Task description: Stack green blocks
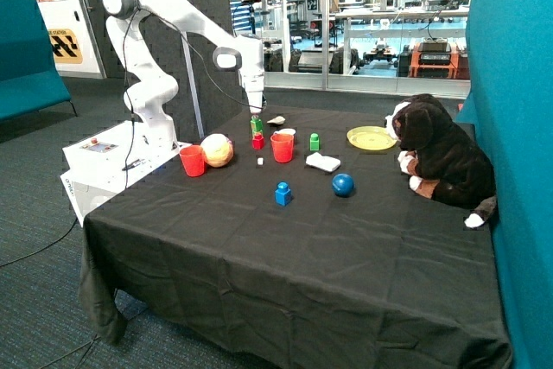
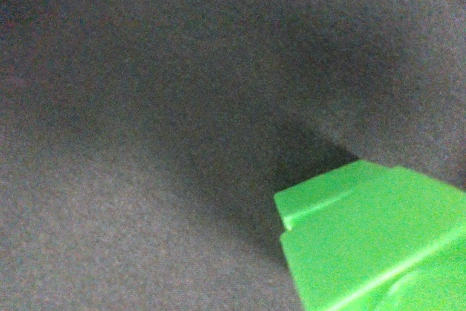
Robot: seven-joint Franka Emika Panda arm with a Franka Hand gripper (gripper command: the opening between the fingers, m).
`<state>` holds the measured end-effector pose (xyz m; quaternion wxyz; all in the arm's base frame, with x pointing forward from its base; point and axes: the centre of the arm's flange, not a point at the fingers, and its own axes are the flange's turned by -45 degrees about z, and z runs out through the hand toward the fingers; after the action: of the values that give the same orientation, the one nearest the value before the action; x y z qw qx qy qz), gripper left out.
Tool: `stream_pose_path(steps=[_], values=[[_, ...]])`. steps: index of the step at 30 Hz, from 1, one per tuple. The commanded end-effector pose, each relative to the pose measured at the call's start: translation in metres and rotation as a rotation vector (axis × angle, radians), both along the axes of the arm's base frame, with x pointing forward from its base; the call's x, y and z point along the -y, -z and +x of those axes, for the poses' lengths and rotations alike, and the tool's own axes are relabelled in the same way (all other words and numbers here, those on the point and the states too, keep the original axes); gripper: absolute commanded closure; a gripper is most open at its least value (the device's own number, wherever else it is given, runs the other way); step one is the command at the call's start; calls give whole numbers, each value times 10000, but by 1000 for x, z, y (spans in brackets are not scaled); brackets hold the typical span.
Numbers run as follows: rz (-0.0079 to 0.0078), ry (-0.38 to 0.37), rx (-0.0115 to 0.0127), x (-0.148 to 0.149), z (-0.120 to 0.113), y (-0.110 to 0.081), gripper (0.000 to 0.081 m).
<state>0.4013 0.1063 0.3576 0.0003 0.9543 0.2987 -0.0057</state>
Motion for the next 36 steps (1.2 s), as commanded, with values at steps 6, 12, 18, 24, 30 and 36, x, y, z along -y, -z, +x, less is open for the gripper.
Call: stream_pose_path(steps=[6, 12, 18, 24, 30, 36], values=[[39, -9, 108, 0, -2, -5, 67], [39, -9, 108, -3, 18, -25, 108], [39, 44, 108, -7, 36, -45, 174], [39, 11, 108, -11, 50, -59, 340], [38, 195, 108, -14, 67, -63, 462], [36, 539, 109, -13, 88, -65, 685]])
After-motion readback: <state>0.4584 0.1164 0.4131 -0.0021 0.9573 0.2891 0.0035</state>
